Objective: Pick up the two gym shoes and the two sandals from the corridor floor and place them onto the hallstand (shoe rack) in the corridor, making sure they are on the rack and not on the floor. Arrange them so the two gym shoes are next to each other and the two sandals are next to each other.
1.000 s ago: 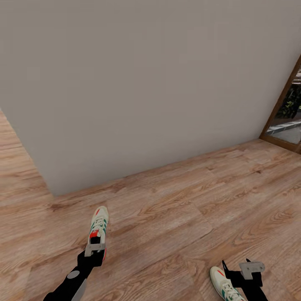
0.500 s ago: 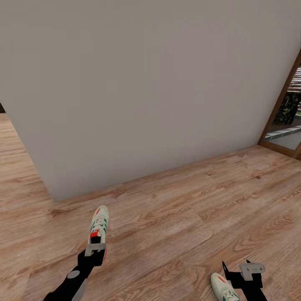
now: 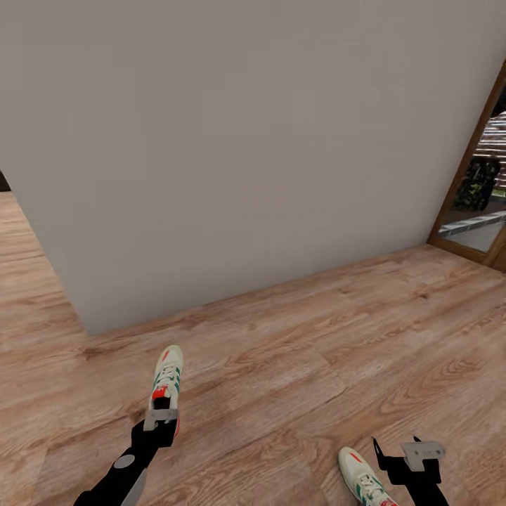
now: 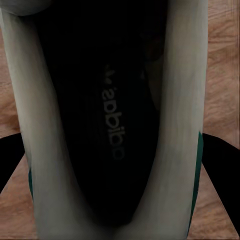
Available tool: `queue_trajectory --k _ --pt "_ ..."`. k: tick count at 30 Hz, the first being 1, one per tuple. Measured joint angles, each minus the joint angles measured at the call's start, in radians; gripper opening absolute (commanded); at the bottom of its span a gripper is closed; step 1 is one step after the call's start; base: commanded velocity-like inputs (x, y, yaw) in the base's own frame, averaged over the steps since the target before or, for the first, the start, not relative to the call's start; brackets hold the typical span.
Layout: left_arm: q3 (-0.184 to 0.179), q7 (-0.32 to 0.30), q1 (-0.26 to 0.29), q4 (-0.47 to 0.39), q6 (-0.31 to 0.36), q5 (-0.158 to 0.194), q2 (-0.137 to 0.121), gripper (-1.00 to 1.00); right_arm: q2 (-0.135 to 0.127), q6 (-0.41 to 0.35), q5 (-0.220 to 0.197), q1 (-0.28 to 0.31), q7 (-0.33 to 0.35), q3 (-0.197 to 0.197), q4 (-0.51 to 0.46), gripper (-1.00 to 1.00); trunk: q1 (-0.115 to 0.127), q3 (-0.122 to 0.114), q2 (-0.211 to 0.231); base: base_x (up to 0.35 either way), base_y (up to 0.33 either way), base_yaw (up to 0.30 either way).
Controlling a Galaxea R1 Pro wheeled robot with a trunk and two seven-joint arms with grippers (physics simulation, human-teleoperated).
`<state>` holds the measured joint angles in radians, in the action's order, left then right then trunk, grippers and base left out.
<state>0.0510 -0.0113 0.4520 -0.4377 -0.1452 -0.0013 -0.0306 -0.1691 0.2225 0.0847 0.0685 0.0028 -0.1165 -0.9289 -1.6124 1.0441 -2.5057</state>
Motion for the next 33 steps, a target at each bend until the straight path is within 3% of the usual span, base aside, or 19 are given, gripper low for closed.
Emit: queue_trajectory --k 15,33 --pt "0.005 0.000 0.000 0.000 0.003 0.007 -0.002 -1.00 0.000 -0.001 -0.001 0.000 0.000 0.000 -0.010 1.00 0.000 -0.001 0.000 -0.036 -0.025 -0.019" --pt "0.005 0.000 0.000 -0.001 -0.002 0.007 -0.002 -1.00 0.006 -0.003 -0.001 0.000 0.000 0.000 -0.010 1.00 0.000 -0.008 0.000 0.000 0.000 -0.256"
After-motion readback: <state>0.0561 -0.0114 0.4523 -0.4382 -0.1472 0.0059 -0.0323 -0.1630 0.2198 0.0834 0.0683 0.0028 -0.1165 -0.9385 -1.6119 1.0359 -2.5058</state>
